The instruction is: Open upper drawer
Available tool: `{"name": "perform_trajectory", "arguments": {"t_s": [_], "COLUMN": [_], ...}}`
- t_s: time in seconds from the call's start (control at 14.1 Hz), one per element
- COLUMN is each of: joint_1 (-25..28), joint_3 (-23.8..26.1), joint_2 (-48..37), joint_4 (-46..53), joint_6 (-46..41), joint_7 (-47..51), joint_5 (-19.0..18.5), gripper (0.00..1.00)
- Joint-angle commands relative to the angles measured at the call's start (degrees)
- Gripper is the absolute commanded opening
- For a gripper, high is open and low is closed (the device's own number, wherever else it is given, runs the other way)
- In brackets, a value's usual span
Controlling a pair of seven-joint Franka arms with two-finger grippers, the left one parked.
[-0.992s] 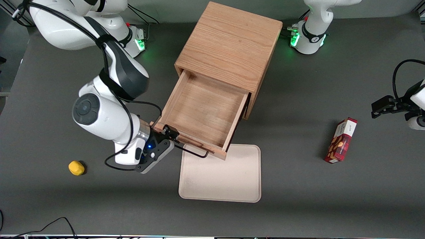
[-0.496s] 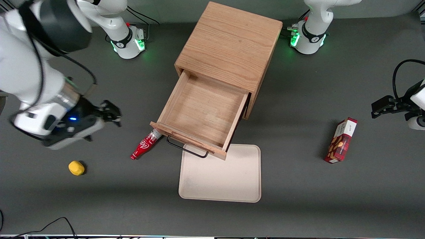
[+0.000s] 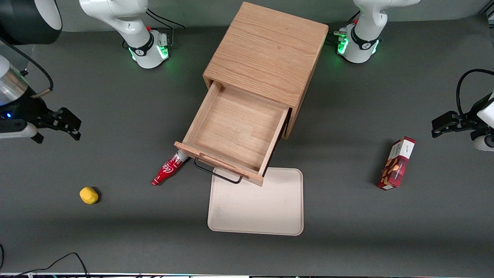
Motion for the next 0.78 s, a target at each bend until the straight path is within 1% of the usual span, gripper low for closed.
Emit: {"name": "perform_trajectory", "arguments": {"t_s": [0.0,0.07,0.14,0.71], "joint_1": [0.47,0.03,-0.15,0.38], "joint_3": [-3.82,-4.52,-5.23,-5.23], "joint_2": [-1.6,-1.51,-1.59,-1.59], "joint_4": [1.02,1.56,1.56,1.83], "joint_6": [-4.0,-5.15,-5.25,-5.6], "joint_7": [2.4,2.05,1.44,1.52], "joint_5": [2.35,4.97,5.78,5.44], "gripper": [1.0,1.0,1.0,1.0]}}
